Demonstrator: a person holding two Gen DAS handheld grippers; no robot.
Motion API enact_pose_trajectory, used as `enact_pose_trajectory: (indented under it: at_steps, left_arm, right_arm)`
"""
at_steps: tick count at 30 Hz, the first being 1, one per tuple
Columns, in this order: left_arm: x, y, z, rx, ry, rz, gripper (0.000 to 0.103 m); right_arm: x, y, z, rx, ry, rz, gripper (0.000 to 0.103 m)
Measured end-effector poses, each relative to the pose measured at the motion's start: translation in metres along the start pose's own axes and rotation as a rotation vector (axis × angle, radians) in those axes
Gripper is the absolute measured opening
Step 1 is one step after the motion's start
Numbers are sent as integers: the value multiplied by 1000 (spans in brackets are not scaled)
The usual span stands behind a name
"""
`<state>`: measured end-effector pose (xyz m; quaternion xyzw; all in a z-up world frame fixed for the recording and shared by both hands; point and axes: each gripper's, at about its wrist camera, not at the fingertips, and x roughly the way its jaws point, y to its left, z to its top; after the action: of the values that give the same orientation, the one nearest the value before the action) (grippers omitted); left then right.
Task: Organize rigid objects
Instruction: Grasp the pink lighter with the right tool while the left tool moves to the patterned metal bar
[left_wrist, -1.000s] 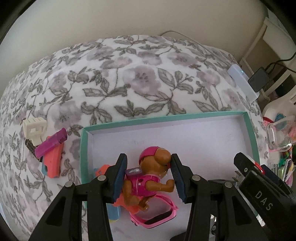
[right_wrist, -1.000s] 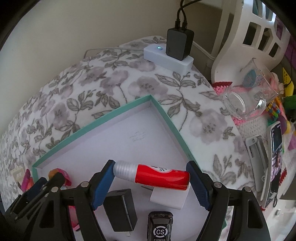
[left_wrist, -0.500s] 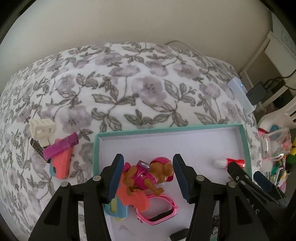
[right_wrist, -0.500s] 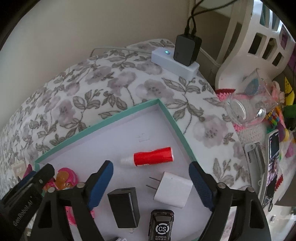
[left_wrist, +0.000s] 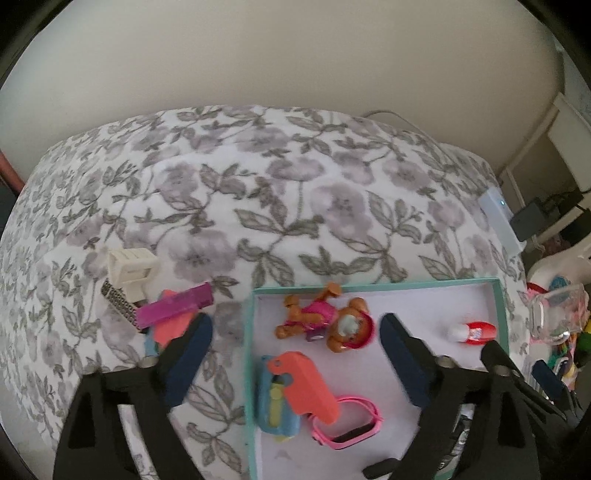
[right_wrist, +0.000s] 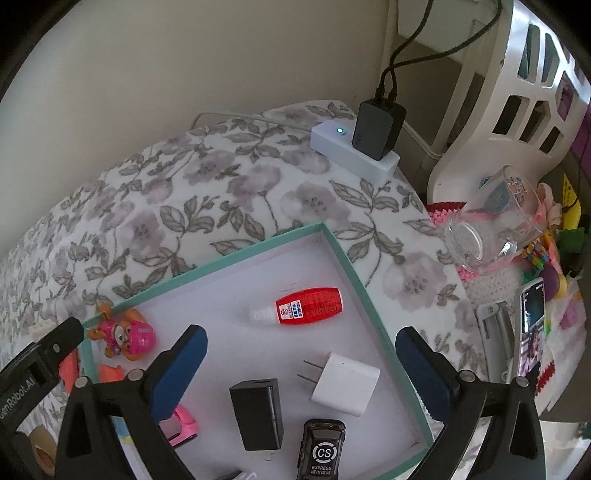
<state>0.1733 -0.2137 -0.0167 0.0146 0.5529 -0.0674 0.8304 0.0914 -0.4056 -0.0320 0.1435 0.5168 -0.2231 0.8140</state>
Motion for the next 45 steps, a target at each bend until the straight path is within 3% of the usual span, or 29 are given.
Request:
enact_pose_trajectory:
  at_steps: [10,20,26,31,37,45]
  left_arm:
    - [7,49,3,-65,35,65,95]
    - [-11,178,6,-266,11,230,95]
    - [-11,241,1,-384,21,251,95]
    - [-3,265,-3,-444,38,244,95]
    - [17,265,-1,-439,77,195,95]
    - [33,268,4,-451,95,177,95]
  right_arm:
    - [-6,29,-2,-64,-12,24,103]
    - [-17,120,-23,-231,-10,166,103]
    - [-23,167,-37,-308,-15,209,103]
    - [-23,203,-47,-387,-26,231,103]
    - [-4,244,-54,-449,4,315,103]
    - [17,268,-60,-505,26,338,103]
